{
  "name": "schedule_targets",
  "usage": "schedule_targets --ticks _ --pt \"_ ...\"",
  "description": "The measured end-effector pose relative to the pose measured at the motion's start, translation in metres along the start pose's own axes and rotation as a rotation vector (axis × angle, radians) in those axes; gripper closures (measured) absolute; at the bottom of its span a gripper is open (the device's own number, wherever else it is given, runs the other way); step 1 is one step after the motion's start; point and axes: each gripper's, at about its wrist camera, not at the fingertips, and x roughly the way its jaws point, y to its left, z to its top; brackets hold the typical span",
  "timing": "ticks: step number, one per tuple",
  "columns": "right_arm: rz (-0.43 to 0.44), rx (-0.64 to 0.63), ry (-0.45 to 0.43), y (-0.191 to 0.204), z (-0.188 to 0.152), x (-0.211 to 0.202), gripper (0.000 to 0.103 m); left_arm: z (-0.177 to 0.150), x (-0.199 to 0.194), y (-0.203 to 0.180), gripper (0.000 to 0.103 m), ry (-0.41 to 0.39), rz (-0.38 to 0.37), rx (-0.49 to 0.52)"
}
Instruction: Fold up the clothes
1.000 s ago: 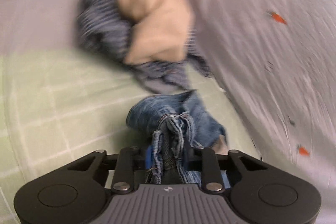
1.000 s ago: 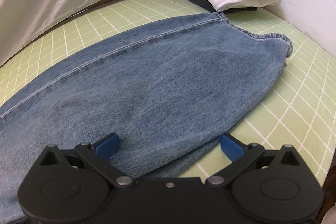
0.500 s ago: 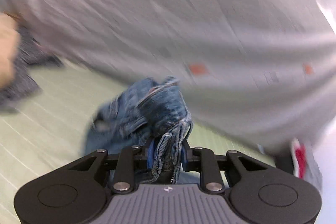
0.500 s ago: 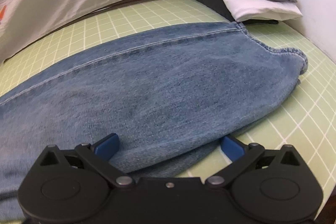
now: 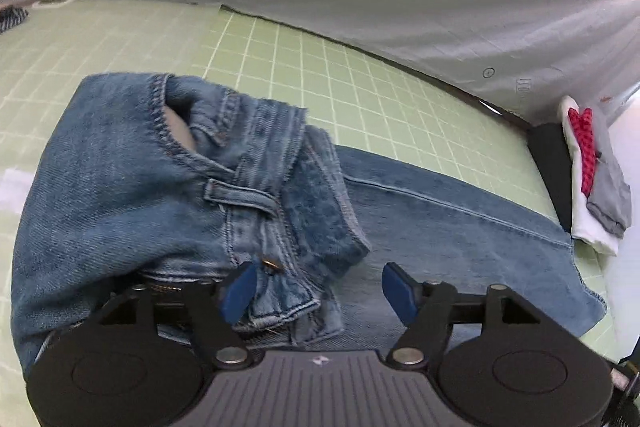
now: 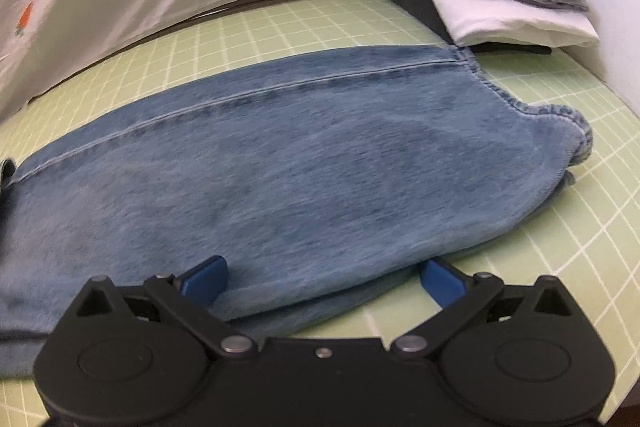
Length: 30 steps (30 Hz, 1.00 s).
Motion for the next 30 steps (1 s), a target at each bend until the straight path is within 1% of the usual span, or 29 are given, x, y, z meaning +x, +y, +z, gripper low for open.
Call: schedule_targets --ticks 3,4,7,8,10,12,13,15,17,19,21,24,26,29,30 --pt "-0.012 0.048 0.011 -0.011 0.008 0.003 0.0 0.001 -0.012 -0.001 0.033 -0.031 -0.016 -0.042" --pt "-0.015 0.068 0.011 -0.015 0.01 0.003 0.0 0.002 -0.017 -0.001 0.033 -0.047 -0.007 -0.053" --pt "-0.032 0.12 0.003 -0.029 0.016 0.006 0.0 0.011 -0.034 0.005 0.03 -0.107 0.079 -0.059" --pt "-0.048 0.125 0.001 -0.033 0.018 0.008 0.0 0.016 -0.036 0.008 0.026 -0.12 0.129 -0.048" --pt "-0.088 0.133 -0.01 -0.041 0.021 0.011 0.0 0.022 -0.035 0.013 0.024 -0.124 0.245 -0.015" --pt "-0.131 0.137 -0.035 -0.048 0.025 0.012 0.0 0.027 -0.025 0.021 0.024 -0.097 0.349 0.031" --pt "-0.153 0.14 -0.051 -0.052 0.028 0.013 0.0 0.028 -0.018 0.026 0.024 -0.073 0.385 0.048" --pt "-0.196 0.143 -0.074 -0.061 0.034 0.016 0.0 0.027 -0.001 0.032 0.02 -0.02 0.429 0.057" --pt "-0.236 0.144 -0.09 -0.07 0.04 0.019 0.0 0.024 0.017 0.03 0.016 0.028 0.473 0.066" --pt "-0.27 0.151 -0.096 -0.08 0.045 0.023 0.0 0.023 0.029 0.024 0.014 0.048 0.523 0.088" --pt "-0.297 0.162 -0.093 -0.089 0.047 0.026 0.0 0.021 0.029 0.023 0.012 0.048 0.547 0.069" --pt "-0.309 0.179 -0.087 -0.1 0.047 0.026 0.0 0.019 0.028 0.025 0.01 0.047 0.551 0.045" --pt "-0.297 0.187 -0.084 -0.106 0.044 0.028 0.0 0.019 0.028 0.025 0.009 0.053 0.553 0.041" --pt "-0.246 0.248 -0.092 -0.115 0.042 0.032 0.0 0.021 0.03 0.023 0.007 0.067 0.568 0.034" --pt "-0.24 0.258 -0.101 -0.116 0.044 0.033 0.0 0.022 0.031 0.023 0.006 0.071 0.575 0.034"
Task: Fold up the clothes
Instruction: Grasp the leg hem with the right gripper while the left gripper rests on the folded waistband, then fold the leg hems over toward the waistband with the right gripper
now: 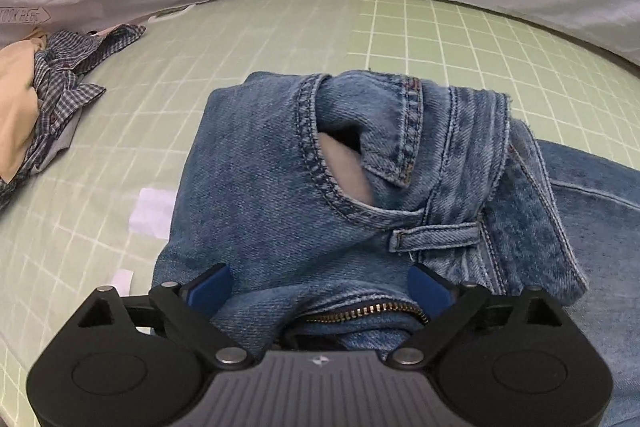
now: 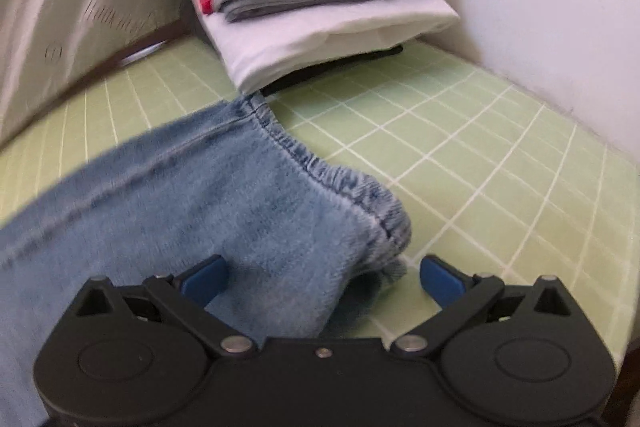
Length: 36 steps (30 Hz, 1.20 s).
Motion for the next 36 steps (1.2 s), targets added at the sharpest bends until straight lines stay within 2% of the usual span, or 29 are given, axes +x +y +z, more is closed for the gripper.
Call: schedule_targets --ticks 6,8,9,10,11,12,13,18,22,28,33,36 --pt "0.037 -0.038 -0.003 0.009 0.007 0.008 0.0 0.003 0.004 0.002 0.003 0.018 0.011 -0.008" --pt "0.044 -0.044 0.009 0.011 0.009 0.008 0.004 0.003 0.004 0.002 0.003 0.019 0.012 -0.009" --pt "0.062 -0.056 0.005 0.011 0.01 0.006 0.018 0.003 0.004 0.002 0.003 0.018 0.012 -0.01" --pt "0.091 -0.081 -0.002 0.013 0.011 0.003 0.039 0.002 0.003 0.002 0.003 0.017 0.012 -0.01" --pt "0.125 -0.102 -0.001 0.015 0.012 0.0 0.052 0.002 0.003 0.002 0.003 0.015 0.012 -0.011" --pt "0.161 -0.109 0.009 0.017 0.013 -0.001 0.074 0.002 0.003 0.002 0.003 0.014 0.011 -0.011" --pt "0.178 -0.105 0.022 0.02 0.014 -0.002 0.076 0.002 0.003 0.002 0.003 0.012 0.011 -0.012" --pt "0.133 -0.232 0.008 0.043 0.017 -0.011 0.079 0.003 0.003 0.006 0.003 0.019 -0.015 -0.008" --pt "0.199 -0.182 -0.042 0.053 0.03 -0.035 0.079 0.008 -0.002 0.013 0.004 0.025 -0.052 0.003" --pt "0.273 -0.259 -0.135 0.101 0.038 -0.075 0.079 0.006 -0.027 0.032 0.004 -0.038 -0.149 -0.01" --pt "0.383 -0.368 -0.172 0.167 0.019 -0.106 0.079 0.002 -0.04 0.052 0.004 -0.072 -0.179 -0.004" --pt "0.472 -0.453 -0.134 0.211 -0.013 -0.119 0.079 -0.001 -0.037 0.061 0.003 -0.072 -0.181 0.003"
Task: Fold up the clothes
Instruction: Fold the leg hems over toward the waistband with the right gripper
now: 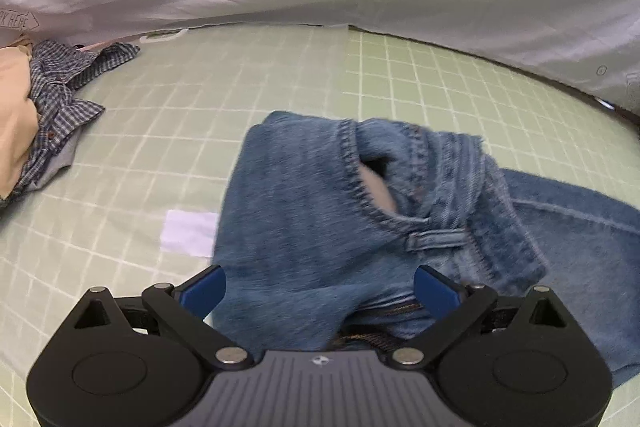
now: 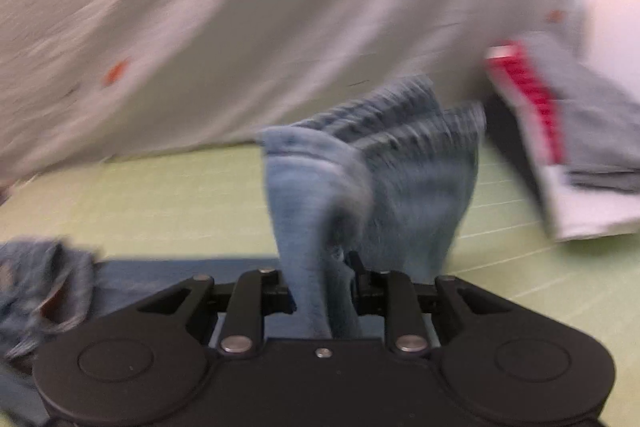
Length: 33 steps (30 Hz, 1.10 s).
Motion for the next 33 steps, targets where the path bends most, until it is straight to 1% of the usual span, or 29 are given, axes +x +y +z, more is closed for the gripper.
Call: schedule_targets --ticks 1,4,5,6,7,10,12,14,15,17,20,21,23,24,26,27,28,30,33 --pt "0.037 -0.054 0.034 0.022 -0.009 0.006 0.078 -0.001 0.001 0.005 0.003 0.003 -0.018 -0.013" --pt "0.069 -0.218 0.196 0.073 -0.047 0.036 0.077 0.0 0.003 0.014 0.003 0.012 -0.056 -0.049" --pt "0.055 -0.253 0.194 0.082 -0.054 0.037 0.076 0.001 0.003 0.015 0.003 0.008 -0.053 -0.041" --pt "0.042 -0.287 0.193 0.091 -0.061 0.038 0.068 0.002 0.003 0.015 0.003 0.003 -0.051 -0.034" --pt "0.048 -0.301 0.212 0.094 -0.058 0.039 0.064 0.003 0.003 0.016 0.003 0.001 -0.049 -0.031" --pt "0.055 -0.223 0.207 0.088 -0.043 0.038 0.056 0.006 0.007 0.021 0.003 0.013 -0.06 -0.057" --pt "0.057 -0.185 0.196 0.089 -0.037 0.033 0.054 0.005 0.01 0.023 0.003 0.023 -0.069 -0.079" --pt "0.078 -0.145 0.168 0.089 -0.034 0.02 0.051 0.002 0.01 0.024 0.003 0.027 -0.076 -0.095" --pt "0.106 -0.123 0.156 0.084 -0.031 0.014 0.048 0.001 0.01 0.025 0.003 0.029 -0.08 -0.106" --pt "0.172 -0.069 0.136 0.079 -0.024 0.005 0.046 -0.002 0.009 0.028 0.003 0.031 -0.088 -0.125" --pt "0.249 0.008 0.083 0.074 -0.012 -0.009 0.038 -0.005 0.003 0.03 0.003 0.025 -0.087 -0.13" --pt "0.24 0.027 0.068 0.071 -0.01 -0.01 0.034 -0.006 0.002 0.031 0.003 0.023 -0.084 -0.127" --pt "0.222 0.065 0.042 0.066 -0.006 -0.012 0.034 -0.008 -0.001 0.031 0.003 0.021 -0.073 -0.112" --pt "0.176 0.073 0.062 0.062 -0.008 -0.006 0.036 -0.009 -0.002 0.031 0.003 0.023 -0.068 -0.107" --pt "0.085 0.089 0.103 0.056 -0.012 0.007 0.046 -0.012 -0.002 0.032 0.003 0.03 -0.058 -0.099" --pt "0.04 0.096 0.124 0.052 -0.015 0.013 0.058 -0.014 -0.002 0.032 0.003 0.033 -0.054 -0.094" --pt "0.006 0.098 0.16 0.052 -0.02 0.022 0.064 -0.016 -0.002 0.033 0.003 0.037 -0.05 -0.092" --pt "-0.058 0.1 0.23 0.052 -0.031 0.038 0.065 -0.021 -0.002 0.037 0.003 0.049 -0.047 -0.094" --pt "0.01 0.005 0.261 0.081 -0.047 0.039 0.065 -0.026 -0.001 0.042 0.003 0.066 -0.045 -0.101"
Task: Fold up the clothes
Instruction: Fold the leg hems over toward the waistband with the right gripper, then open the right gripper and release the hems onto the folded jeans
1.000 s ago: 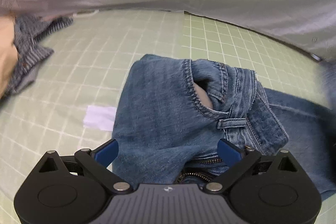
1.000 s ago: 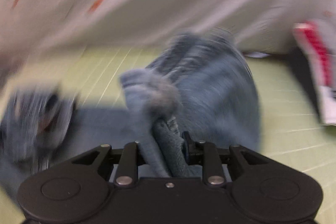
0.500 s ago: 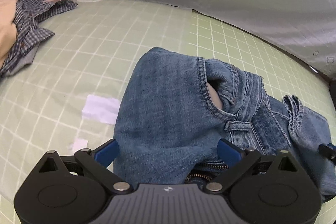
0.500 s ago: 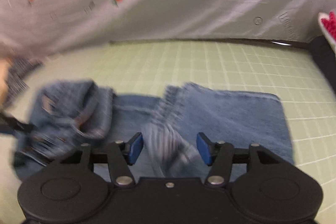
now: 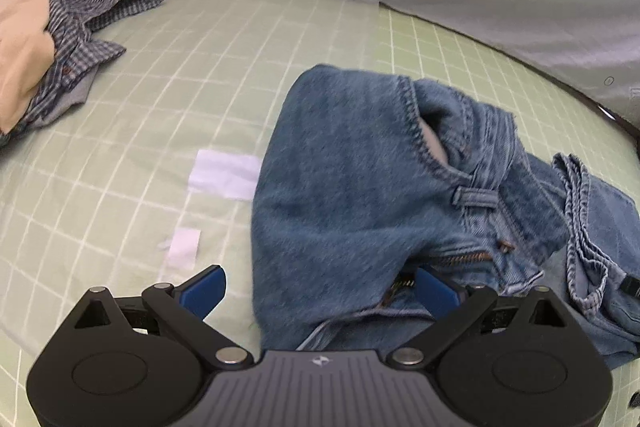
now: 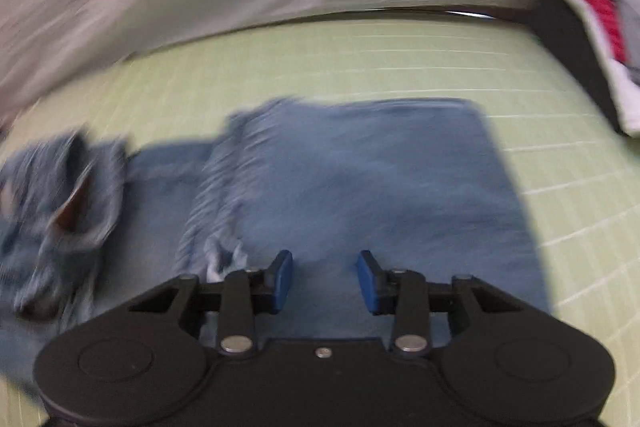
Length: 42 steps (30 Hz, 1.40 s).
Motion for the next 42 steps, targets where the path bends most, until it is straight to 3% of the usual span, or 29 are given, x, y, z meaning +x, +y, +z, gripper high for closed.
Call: schedule_targets --ticks 3,5,6,7,9,17,18,19,22,24,29,35,38,41,42 --pt "-0.014 -0.11 -0.042 0.028 0.0 -0.004 0.074 -0.001 0.002 0.003 0.003 0.016 0.015 0.006" --pt "-0.023 -0.18 -0.071 0.046 0.0 -0.007 0.071 -0.002 0.003 0.005 0.003 0.025 0.021 0.011" --pt "-0.013 -0.147 -0.097 0.043 0.004 -0.009 0.06 -0.002 0.003 0.006 0.003 0.027 0.016 0.013" --pt "-0.006 -0.122 -0.11 0.044 0.008 -0.008 0.042 -0.002 0.004 0.007 0.003 0.03 0.012 0.016" --pt "0.006 -0.074 -0.135 0.044 0.015 -0.007 0.033 -0.001 0.006 0.008 0.003 0.037 0.005 0.021" --pt "-0.05 -0.068 -0.046 0.065 0.017 0.035 0.033 0.003 0.013 0.014 0.0 0.062 -0.028 0.038" --pt "-0.057 -0.076 -0.052 0.064 0.017 0.034 0.038 0.003 0.014 0.015 0.0 0.065 -0.035 0.036" --pt "-0.063 -0.072 -0.06 0.063 0.017 0.034 0.054 0.004 0.015 0.016 0.0 0.068 -0.041 0.034" --pt "-0.09 -0.039 -0.077 0.054 0.016 0.031 0.085 0.005 0.017 0.018 0.0 0.075 -0.055 0.026" --pt "-0.083 -0.015 -0.079 0.047 0.014 0.028 0.088 0.005 0.019 0.019 0.0 0.08 -0.062 0.022" --pt "-0.041 0.042 -0.12 0.035 0.013 0.004 0.089 0.005 0.021 0.02 0.0 0.087 -0.073 0.014" --pt "0.056 -0.021 -0.19 0.047 0.011 -0.036 0.089 0.003 0.023 0.022 0.0 0.095 -0.089 -0.02" --pt "0.106 -0.078 -0.107 0.059 0.001 -0.021 0.089 0.003 0.023 0.022 0.0 0.096 -0.091 -0.023" --pt "0.079 -0.104 0.003 0.068 -0.008 0.005 0.075 0.004 0.02 0.021 0.001 0.082 -0.082 -0.005" --pt "0.072 -0.112 -0.017 0.07 -0.005 0.0 0.059 0.005 0.018 0.02 0.001 0.073 -0.075 0.004"
